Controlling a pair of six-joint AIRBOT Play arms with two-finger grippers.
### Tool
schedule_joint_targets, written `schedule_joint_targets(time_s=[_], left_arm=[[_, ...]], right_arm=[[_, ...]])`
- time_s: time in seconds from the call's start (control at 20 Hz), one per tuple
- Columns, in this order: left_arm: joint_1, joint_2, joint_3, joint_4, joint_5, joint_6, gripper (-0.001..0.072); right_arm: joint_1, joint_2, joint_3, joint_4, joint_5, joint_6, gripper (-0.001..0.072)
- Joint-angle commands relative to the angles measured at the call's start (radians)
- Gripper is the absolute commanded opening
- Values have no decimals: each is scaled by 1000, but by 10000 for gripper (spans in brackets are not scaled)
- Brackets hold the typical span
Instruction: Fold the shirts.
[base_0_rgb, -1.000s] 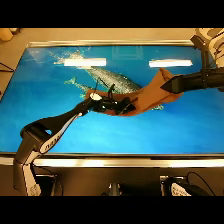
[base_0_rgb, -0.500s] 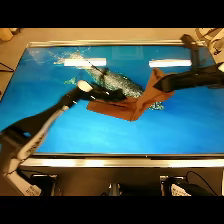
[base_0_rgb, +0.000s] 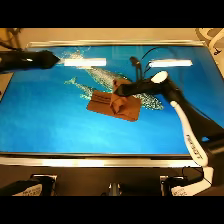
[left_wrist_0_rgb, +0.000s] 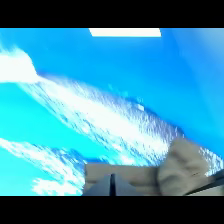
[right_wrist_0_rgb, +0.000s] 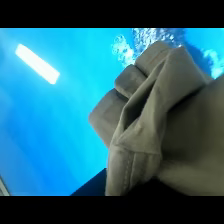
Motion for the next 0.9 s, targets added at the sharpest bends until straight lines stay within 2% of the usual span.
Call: schedule_joint_targets(time_s=[0.0, 0.05, 0.1, 0.15, 0.25, 0.4, 0.5, 0.65, 0.7, 0.85], left_arm=[[50, 103, 0, 35, -16, -2, 22], [50, 104, 0, 35, -21, -2, 22], [50, 101, -2, 35, -23, 3, 22], [50, 99, -10, 35, -22, 8, 22], [51, 98, -29, 43, -23, 8, 22], [50, 98, -38, 79, -23, 9, 22], [51, 98, -38, 80, -23, 9, 23], [50, 98, -38, 79, -23, 8, 23], [50, 98, -38, 79, -23, 8, 23], [50, 98, -38, 75, -23, 7, 23]], right_arm=[[48, -115, 1, 208, -68, -32, 78], [48, -124, 1, 240, -83, -35, 250], [48, -124, 1, 272, -97, -57, 604], [46, -121, 1, 319, -100, -113, 695], [15, -93, 1, 332, -60, -144, 702], [-85, -21, 1, 127, 22, -115, 699], [-182, 29, 1, -142, 119, -9, 696], [-291, 49, -7, -624, 348, 208, 667], [-303, 48, -30, -664, 364, 233, 667], [-284, 37, -120, -465, 223, 240, 669]])
